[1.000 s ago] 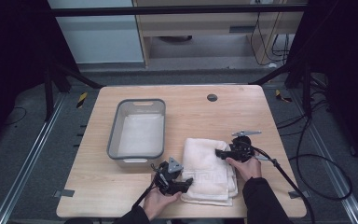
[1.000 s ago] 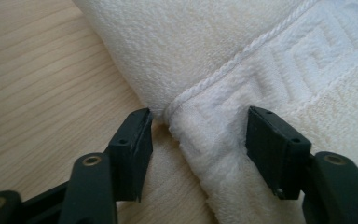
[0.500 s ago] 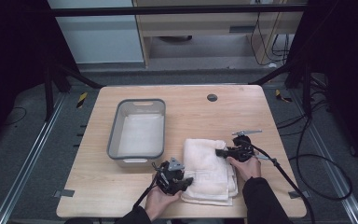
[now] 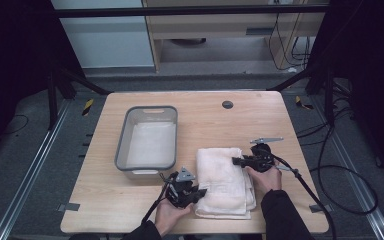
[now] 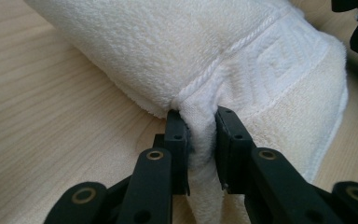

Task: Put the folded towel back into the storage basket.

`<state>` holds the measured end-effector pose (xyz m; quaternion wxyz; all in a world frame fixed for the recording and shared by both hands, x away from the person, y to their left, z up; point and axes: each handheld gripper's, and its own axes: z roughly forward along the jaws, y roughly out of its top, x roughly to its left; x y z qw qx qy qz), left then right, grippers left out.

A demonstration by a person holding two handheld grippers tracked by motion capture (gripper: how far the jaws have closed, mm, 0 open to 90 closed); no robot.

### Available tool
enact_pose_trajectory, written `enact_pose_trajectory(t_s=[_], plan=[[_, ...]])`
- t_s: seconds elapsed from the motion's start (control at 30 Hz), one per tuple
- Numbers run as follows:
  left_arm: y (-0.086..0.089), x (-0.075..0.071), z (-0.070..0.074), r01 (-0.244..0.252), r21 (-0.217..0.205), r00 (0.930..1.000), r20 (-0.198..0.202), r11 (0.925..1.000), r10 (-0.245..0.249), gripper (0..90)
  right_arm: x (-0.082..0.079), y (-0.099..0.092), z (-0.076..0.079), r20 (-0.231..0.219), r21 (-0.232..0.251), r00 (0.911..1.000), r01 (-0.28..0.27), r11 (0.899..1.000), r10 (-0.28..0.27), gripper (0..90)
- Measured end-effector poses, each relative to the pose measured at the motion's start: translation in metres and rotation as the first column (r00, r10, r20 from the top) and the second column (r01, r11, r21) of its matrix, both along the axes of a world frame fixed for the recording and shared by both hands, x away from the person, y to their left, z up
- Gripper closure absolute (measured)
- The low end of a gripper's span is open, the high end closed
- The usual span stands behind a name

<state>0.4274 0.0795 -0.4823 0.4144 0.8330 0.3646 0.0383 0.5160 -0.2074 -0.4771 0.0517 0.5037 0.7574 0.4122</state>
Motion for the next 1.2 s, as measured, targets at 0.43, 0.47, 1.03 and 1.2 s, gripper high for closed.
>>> enact_pose_trajectory(t_s=[0.43,0.47,1.03,1.2], plan=[[0.008,-0.007,0.026,0.013,-0.042,0.9971,0.075,0.9990,-0.010,76.3,-0.011,-0.004,0.029,0.089,0.070,0.9960,-0.002,0.998,-0.004,66.6],[0.009,-0.007,0.028,0.011,-0.045,0.9968,0.080,0.9989,-0.007,76.3,-0.012,-0.004,0.031,0.096,0.072,0.9954,-0.002,0.997,-0.005,66.6],[0.017,-0.009,0.050,0.003,-0.079,0.9900,0.141,0.9969,0.008,76.5,-0.019,-0.003,0.055,0.182,0.112,0.9831,0.003,0.994,-0.024,66.7],[0.018,-0.009,0.058,0.002,-0.086,0.9865,0.164,0.9963,0.012,76.6,-0.019,-0.003,0.061,0.197,0.131,0.9800,0.006,0.991,-0.031,66.8]])
